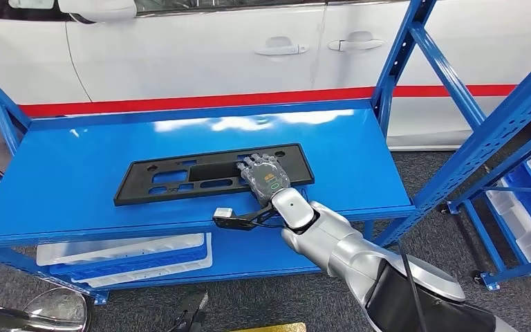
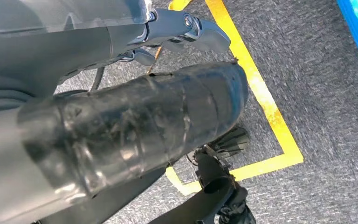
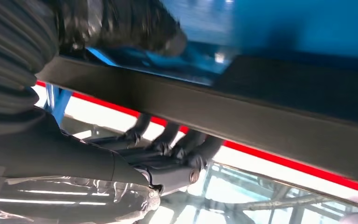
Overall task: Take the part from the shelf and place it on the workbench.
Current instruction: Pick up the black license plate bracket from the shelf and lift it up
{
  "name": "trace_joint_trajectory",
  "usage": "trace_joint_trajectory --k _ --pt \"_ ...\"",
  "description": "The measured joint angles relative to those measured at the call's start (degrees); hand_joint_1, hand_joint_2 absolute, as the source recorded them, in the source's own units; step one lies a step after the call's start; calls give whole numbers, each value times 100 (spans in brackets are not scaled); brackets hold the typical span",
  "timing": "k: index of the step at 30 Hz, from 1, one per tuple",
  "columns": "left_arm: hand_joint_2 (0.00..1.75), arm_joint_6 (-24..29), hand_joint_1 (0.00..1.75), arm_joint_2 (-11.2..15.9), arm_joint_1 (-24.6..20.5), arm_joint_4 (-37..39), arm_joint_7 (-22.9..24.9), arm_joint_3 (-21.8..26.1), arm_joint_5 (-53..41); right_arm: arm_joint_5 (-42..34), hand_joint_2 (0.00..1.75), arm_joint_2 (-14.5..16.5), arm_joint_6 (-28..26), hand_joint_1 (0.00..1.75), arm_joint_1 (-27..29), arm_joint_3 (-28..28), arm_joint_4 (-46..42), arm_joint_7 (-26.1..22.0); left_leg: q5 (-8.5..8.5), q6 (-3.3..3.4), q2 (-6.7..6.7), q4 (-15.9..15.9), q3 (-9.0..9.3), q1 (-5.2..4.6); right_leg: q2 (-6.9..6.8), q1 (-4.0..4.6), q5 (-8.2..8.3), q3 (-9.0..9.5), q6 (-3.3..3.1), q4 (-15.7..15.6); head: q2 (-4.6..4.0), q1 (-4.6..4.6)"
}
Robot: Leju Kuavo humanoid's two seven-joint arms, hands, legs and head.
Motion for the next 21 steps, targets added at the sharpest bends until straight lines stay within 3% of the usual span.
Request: trace_joint_trajectory --k 2,4,5,6,7,9,11,14,16,19,20,21 --pt "0 6 0 -2 -7 0 -10 0 -1 -17 175 -1 0 175 -12 0 1 -7 38 74 11 -72 43 25 -8 6 -223 -157 34 347 0 20" --pt "0 14 0 -1 -6 0 -14 0 -1 -38 175 -4 -4 175 -12 0 4 -22 38 110 16 -77 49 12 -14 6 -543 -490 41 1051 0 37" --pt "0 19 0 -1 2 0 -13 0 0 -49 175 -9 -6 175 -6 0 7 -35 33 119 16 -73 49 8 -15 4 -625 -639 46 1344 0 39" --pt "0 22 0 0 10 0 -13 0 0 -59 175 -15 -7 175 -1 0 10 -49 25 123 13 -65 51 5 -16 2 -605 -710 50 1465 0 40" --pt "0 26 0 1 18 0 -11 0 0 -66 175 -21 -6 175 2 0 13 -62 13 123 8 -52 56 5 -18 0 -480 -675 49 1371 0 42" --pt "0 32 0 1 28 0 -2 0 -1 -65 175 -26 -23 175 -1 0 16 -79 -30 98 -4 0 62 6 -24 -3 -105 -375 32 715 0 44" --pt "0 21 0 1 29 1 39 0 -2 -9 175 -22 -99 175 -2 0 16 -54 -79 42 -14 78 33 -16 -24 6 56 -105 -1 159 0 37" --pt "0 -22 0 5 38 2 123 0 13 129 175 -14 -278 175 22 0 16 74 -93 -37 -21 97 9 -29 -21 21 40 -44 -74 44 0 27" --pt "0 -40 0 8 45 2 150 0 28 176 175 -7 -341 175 29 0 21 138 -201 -103 -12 232 -42 -17 -34 0 61 -21 -133 9 0 14" --pt "0 -46 0 15 53 2 156 0 45 195 175 -2 -363 175 39 0 41 186 -665 -199 6 1153 -477 21 -46 -18 76 -20 -190 -12 0 -19" --pt "0 -49 0 18 60 2 149 0 55 199 175 -2 -379 175 49 0 48 195 -761 -218 7 1454 -628 33 -46 -16 77 -25 -196 -11 0 -20" --pt "0 -51 0 20 69 2 129 0 66 202 175 -2 -408 175 60 0 54 199 -753 -228 7 1583 -696 41 -45 -15 78 -26 -197 -10 0 -20"
